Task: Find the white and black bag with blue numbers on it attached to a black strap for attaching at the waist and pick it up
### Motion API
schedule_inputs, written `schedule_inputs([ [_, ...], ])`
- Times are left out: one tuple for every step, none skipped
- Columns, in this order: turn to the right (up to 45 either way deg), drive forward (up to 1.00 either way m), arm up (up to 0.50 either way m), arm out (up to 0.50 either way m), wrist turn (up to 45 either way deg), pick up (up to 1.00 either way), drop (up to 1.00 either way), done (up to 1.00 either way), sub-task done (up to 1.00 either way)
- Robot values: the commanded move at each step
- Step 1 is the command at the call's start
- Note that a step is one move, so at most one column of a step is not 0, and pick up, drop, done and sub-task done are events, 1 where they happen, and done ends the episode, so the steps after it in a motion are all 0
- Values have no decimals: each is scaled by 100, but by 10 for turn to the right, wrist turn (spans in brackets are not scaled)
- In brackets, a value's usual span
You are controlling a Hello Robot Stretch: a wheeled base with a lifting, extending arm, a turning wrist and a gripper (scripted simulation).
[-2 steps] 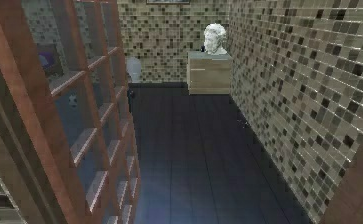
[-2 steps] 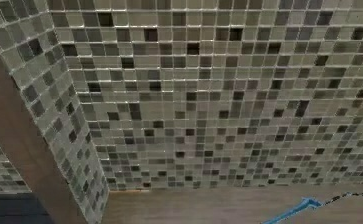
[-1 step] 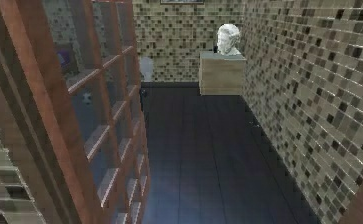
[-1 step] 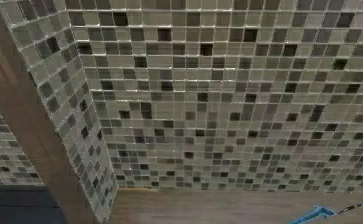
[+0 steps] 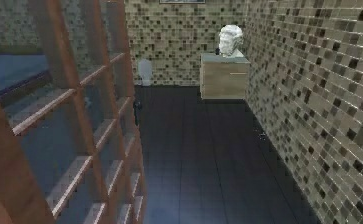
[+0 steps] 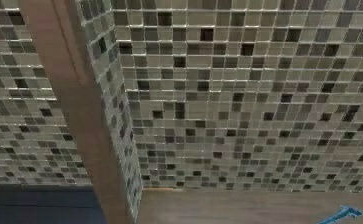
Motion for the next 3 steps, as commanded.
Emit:
schedule_inputs([
  [0,100,0,0,0,0,0,0,0],
  [120,0,0,0,0,0,0,0,0],
  [0,30,0,0,0,0,0,0,0],
])
